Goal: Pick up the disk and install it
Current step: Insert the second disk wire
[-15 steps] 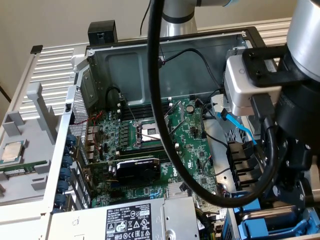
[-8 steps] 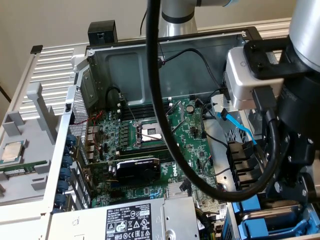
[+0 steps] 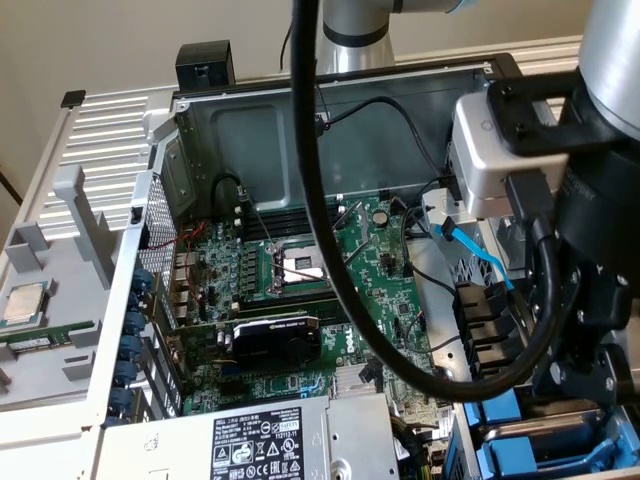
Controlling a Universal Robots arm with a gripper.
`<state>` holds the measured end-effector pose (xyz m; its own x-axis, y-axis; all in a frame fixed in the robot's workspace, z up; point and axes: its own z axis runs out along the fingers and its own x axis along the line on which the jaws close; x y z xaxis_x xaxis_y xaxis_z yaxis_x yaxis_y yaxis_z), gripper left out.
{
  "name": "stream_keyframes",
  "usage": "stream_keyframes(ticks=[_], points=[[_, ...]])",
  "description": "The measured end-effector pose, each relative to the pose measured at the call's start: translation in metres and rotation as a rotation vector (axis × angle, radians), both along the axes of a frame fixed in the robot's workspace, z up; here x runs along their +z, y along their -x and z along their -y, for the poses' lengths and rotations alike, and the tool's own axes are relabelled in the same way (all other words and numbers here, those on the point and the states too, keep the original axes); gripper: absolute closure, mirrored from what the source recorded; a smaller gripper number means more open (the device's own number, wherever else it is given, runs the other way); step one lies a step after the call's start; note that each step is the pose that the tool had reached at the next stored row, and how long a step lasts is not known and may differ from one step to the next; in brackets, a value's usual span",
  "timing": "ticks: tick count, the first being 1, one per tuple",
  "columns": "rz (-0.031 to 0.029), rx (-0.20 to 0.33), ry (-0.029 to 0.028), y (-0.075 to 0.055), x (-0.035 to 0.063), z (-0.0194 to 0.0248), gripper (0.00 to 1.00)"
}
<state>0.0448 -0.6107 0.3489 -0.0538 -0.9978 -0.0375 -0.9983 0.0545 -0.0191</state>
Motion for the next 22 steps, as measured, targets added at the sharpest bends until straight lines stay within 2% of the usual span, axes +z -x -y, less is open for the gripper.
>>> stream_keyframes(ticks=[15, 22], points=[[0.0017, 0.000, 0.0002, -0.0001, 0.0027, -0.0004, 0.76], [0.0049, 0.000, 0.0003, -0.0009, 0.0055, -0.0006, 0.78]])
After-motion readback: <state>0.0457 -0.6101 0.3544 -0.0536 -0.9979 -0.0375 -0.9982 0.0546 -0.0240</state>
